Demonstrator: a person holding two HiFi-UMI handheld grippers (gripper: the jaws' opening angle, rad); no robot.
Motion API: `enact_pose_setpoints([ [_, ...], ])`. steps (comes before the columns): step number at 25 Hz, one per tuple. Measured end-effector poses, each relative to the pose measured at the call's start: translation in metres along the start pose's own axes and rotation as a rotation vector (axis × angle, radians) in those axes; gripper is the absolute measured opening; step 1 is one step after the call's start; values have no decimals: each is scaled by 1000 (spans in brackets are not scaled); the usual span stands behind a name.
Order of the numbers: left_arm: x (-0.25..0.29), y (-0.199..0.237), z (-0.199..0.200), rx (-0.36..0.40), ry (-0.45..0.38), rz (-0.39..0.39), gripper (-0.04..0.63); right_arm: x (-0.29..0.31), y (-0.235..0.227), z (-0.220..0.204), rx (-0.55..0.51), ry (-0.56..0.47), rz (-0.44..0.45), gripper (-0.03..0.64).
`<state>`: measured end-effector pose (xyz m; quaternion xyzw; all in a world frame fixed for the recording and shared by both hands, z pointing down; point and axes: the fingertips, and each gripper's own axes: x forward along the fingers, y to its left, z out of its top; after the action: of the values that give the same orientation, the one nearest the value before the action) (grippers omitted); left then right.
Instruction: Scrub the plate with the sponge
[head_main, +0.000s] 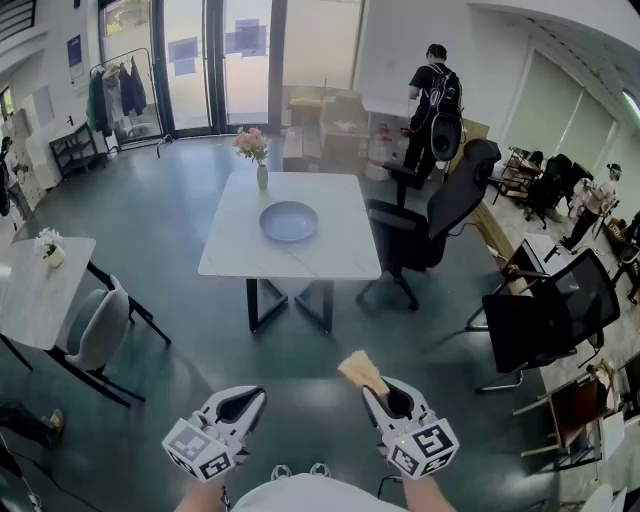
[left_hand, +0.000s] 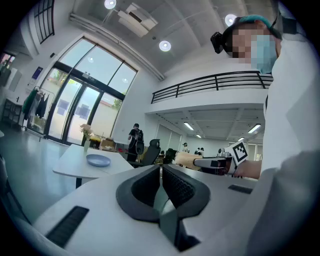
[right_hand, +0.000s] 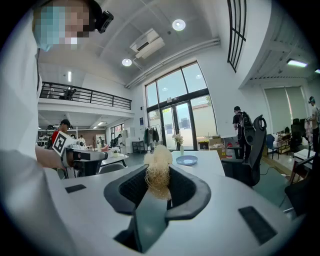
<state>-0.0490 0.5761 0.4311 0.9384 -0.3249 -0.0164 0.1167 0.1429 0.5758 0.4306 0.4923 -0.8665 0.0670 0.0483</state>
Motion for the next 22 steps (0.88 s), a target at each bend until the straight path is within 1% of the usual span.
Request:
enact_pose_setpoints([
  [7,2,-4,-8,-44,17,8,41,-2,-2,-13,22,40,14,121],
  [9,5,-4,-8,-49,6,18,41,-4,-7,-16,28,33,13,121],
  [12,11,-3,-5,-49,-32,41,41,-5,-19,-14,25,15,10,121],
  [15,11,0,-5,-29,-59,70,41,-2,-25,-13,29,-25,44,123],
  [17,10,3,-10,-23,-70,98,41,2,-28,-16,31,-33,72,123],
  [19,9,10,-16,-33,-79,130,41,11,-34,-18,32,-36,95,123],
  [22,6,31,-22,-42,-68,171,41,32,-38,-16,32,-40,103,123],
])
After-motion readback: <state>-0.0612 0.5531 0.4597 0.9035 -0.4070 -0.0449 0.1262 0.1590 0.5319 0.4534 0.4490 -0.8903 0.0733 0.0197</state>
